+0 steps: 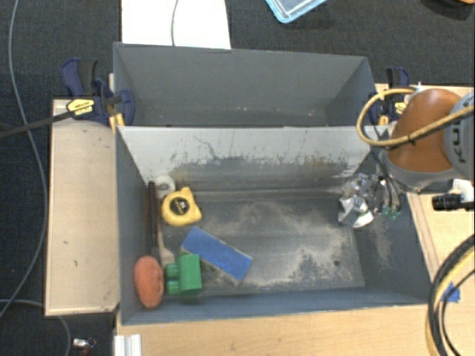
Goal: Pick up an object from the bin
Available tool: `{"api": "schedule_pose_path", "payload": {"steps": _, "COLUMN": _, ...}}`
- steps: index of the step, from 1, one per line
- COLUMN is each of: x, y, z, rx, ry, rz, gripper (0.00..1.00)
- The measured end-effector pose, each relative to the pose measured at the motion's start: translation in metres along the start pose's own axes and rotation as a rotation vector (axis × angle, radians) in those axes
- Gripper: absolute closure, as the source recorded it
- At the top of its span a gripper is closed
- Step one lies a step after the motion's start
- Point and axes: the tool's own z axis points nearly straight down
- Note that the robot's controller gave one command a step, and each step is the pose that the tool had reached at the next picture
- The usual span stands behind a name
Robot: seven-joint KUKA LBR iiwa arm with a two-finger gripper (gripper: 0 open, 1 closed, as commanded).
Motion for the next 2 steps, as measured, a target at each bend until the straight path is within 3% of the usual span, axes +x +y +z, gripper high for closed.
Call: {"api": "schedule_pose_path", "payload": {"steps": 2, "x": -0.001, "y": 0.000, "z": -0.066, "rx": 0.000, "ry": 0.001, "rz": -0.003, "gripper": 1.00}}
